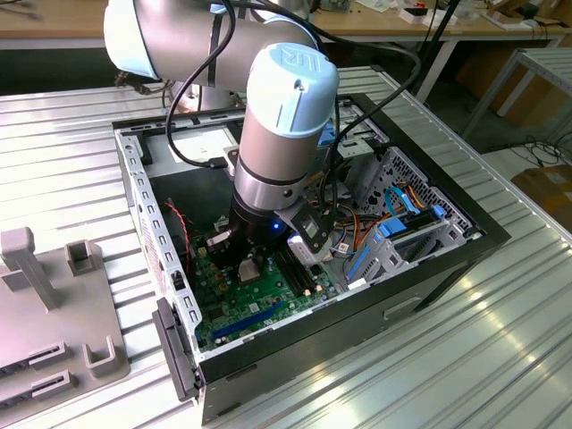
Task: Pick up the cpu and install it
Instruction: 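Place the cpu into insertion slot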
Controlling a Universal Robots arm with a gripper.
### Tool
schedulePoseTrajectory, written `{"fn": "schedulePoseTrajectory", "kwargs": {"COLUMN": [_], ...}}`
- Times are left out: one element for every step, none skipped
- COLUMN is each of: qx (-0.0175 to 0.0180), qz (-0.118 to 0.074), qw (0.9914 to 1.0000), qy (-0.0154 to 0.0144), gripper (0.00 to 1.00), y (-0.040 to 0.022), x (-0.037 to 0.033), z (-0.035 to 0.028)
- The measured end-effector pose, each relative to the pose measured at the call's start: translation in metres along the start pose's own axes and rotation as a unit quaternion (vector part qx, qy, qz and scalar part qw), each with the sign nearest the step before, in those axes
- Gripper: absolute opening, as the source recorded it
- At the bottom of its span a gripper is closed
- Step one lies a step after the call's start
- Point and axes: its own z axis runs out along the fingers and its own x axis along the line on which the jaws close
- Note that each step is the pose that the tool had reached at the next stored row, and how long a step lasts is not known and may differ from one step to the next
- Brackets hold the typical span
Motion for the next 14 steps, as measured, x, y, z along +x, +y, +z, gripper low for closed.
{"fn": "schedulePoseTrajectory", "kwargs": {"qx": [0.0000, 0.0001, 0.0000, 0.0001, 0.0001, 0.0001, 0.0000, 0.0001, 0.0000, 0.0000, 0.0000, 0.0001, 0.0001, 0.0001], "qz": [0.000, 0.000, 0.000, 0.000, 0.000, 0.000, 0.000, 0.000, 0.000, 0.000, 0.000, 0.000, 0.000, 0.000], "qw": [1.00000, 1.00000, 1.00000, 1.00000, 1.00000, 1.00000, 1.00000, 1.00000, 1.00000, 1.00000, 1.00000, 1.00000, 1.00000, 1.00000], "qy": [0.0000, 0.0000, 0.0000, 0.0000, 0.0000, 0.0000, 0.0000, 0.0000, 0.0000, 0.0000, 0.0000, 0.0000, 0.0000, 0.0000], "gripper": [0.47, 0.47, 0.47, 0.47, 0.47, 0.47, 0.47, 0.47, 0.47, 0.47, 0.47, 0.47, 0.47, 0.47], "y": [0.0000, 0.0000, -0.0001, -0.0001, -0.0001, -0.0001, -0.0001, -0.0001, -0.0001, -0.0001, -0.0001, -0.0001, -0.0001, -0.0001], "x": [0.0000, 0.0000, 0.0000, 0.0000, 0.0000, 0.0000, 0.0000, 0.0000, 0.0000, 0.0000, 0.0000, 0.0000, 0.0000, 0.0000], "z": [0.0000, 0.0000, 0.0000, 0.0000, 0.0000, 0.0000, 0.0000, -0.0001, -0.0001, 0.0000, 0.0001, 0.0001, 0.0001, 0.0001]}}
